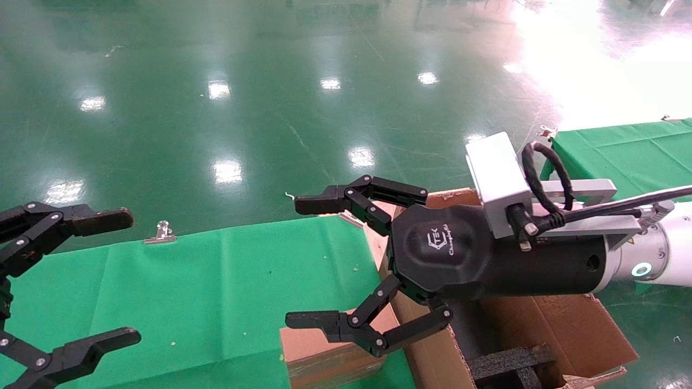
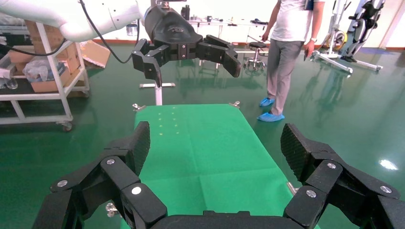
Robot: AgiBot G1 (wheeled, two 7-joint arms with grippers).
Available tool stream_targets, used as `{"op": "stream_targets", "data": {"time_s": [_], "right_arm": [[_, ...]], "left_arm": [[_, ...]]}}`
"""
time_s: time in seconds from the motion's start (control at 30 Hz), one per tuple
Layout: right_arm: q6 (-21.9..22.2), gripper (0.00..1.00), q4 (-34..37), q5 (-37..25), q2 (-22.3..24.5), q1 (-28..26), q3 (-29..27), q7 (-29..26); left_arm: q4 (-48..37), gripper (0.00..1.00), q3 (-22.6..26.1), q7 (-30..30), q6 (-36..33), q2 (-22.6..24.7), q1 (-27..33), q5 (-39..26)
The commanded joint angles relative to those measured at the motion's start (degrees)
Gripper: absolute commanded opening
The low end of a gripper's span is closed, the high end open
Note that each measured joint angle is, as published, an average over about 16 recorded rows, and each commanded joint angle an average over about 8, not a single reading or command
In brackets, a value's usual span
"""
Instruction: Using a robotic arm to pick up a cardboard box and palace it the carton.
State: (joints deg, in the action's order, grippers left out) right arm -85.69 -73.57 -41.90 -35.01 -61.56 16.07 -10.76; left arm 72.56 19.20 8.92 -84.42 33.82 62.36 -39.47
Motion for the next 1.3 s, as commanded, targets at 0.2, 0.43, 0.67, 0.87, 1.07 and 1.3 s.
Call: {"op": "stream_targets", "data": {"time_s": [0.2, 0.43, 0.67, 0.87, 1.07, 1.3], "right_arm": [[-0.4, 1.00, -0.1, -1.4, 0.1, -0.6, 0.6, 0.0], [-2.6, 1.00, 0.7, -11.1, -1.0, -7.0, 5.5, -2.0], [-4.7, 1.00, 3.2, -24.2, -4.9, -16.2, 14.5, -5.8], [-5.0, 1.00, 7.2, -31.7, -9.1, -22.2, 22.5, -5.9], [-5.3, 1.00, 11.9, -36.3, -13.6, -27.2, 30.3, -3.9], [-5.4, 1.00, 16.0, -40.1, -18.9, -33.3, 40.6, -2.1]], "left_arm": [[0.0, 0.00, 0.0, 0.0, 0.0, 0.0, 0.0, 0.0], [0.0, 0.00, 0.0, 0.0, 0.0, 0.0, 0.0, 0.0], [0.0, 0.00, 0.0, 0.0, 0.0, 0.0, 0.0, 0.0], [0.0, 0.00, 0.0, 0.0, 0.0, 0.0, 0.0, 0.0], [0.0, 0.00, 0.0, 0.0, 0.0, 0.0, 0.0, 0.0], [0.0, 0.00, 0.0, 0.0, 0.0, 0.0, 0.0, 0.0]]}}
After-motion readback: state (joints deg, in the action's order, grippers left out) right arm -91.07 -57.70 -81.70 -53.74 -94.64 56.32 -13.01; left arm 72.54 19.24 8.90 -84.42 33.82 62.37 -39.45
